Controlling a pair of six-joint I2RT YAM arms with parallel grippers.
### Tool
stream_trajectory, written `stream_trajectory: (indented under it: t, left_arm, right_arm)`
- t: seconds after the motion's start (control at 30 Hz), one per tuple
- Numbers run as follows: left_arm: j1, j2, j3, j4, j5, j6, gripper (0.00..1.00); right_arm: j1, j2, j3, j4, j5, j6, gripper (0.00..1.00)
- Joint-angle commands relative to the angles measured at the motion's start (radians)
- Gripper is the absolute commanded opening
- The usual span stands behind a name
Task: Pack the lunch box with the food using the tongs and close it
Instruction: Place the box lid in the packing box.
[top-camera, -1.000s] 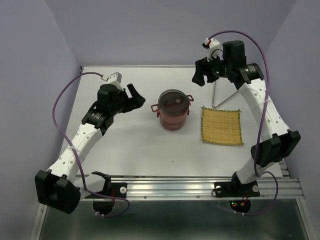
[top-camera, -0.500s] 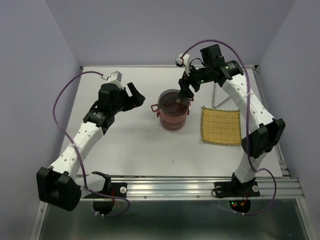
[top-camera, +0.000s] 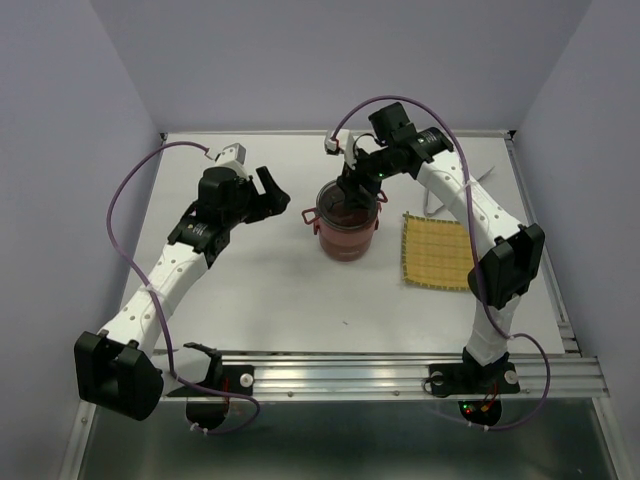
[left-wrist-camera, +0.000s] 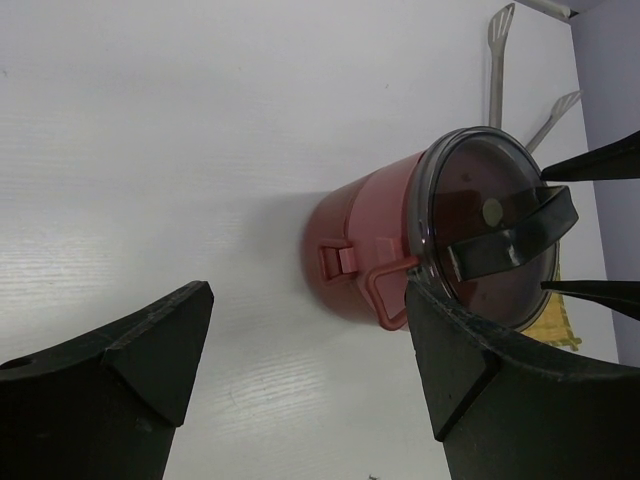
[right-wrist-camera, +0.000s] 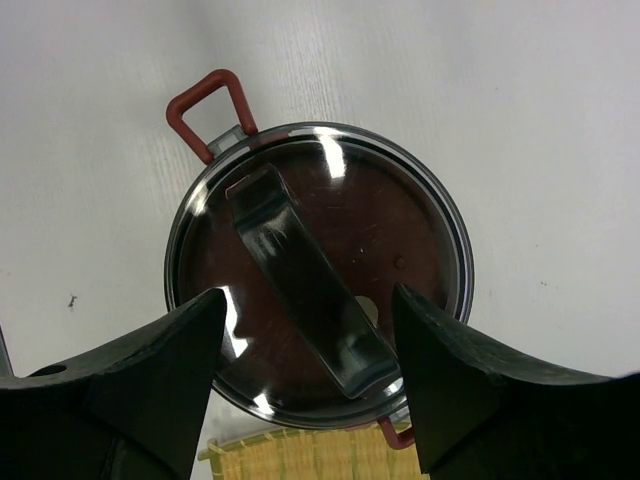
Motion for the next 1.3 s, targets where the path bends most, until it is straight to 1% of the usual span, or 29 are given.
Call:
stream_trajectory:
  t: [0.0,0.03,0.1,0.27,0.37,0.6,0.9,1.17,1.27]
  left_arm:
    - [0.004,-0.021,-0.014,0.032,-0.011,0.023,0.89]
    - [0.002,-0.021,-0.015,0.032,-0.009,0.024,0.9]
    - [0.002,-0.019,-0.018,0.034,-0.009,0.024,0.9]
    - [0.004,-0.021,-0.028,0.037,-0.008,0.027,0.9]
    - [0.004,-0.016,-0.034,0.044,0.003,0.029,0.9]
    - [0.002,0.001,-0.032,0.046,0.014,0.03,0.9]
    - [0.002,0.016,-0.032,0.055,0.017,0.027,0.9]
    - [0.004,0.028,-0.031,0.057,0.029,0.026,0.9]
    - [0.002,0.025,-0.034,0.06,0.027,0.023,0.9]
  right_arm:
    - [0.005,0.006,0.01,0.026,0.01,-0.015,0.71]
    - [0.005,0.011,0.008,0.03,0.006,-0.013,0.67]
    - [0.005,0.022,0.01,0.033,0.006,-0.005,0.63]
    - [0.005,0.016,-0.02,0.079,0.019,0.002,0.63]
    - [0.005,0.025,-0.023,0.093,0.03,0.001,0.59]
    - [0.005,0.029,-0.021,0.096,0.047,0.016,0.4]
    - [0.005,-0.043,-0.081,0.124,0.059,0.027,0.36]
    - [0.005,-0.07,-0.101,0.127,0.064,-0.021,0.19]
    - [0.005,-0.086,-0.101,0.147,0.069,-0.03,0.15]
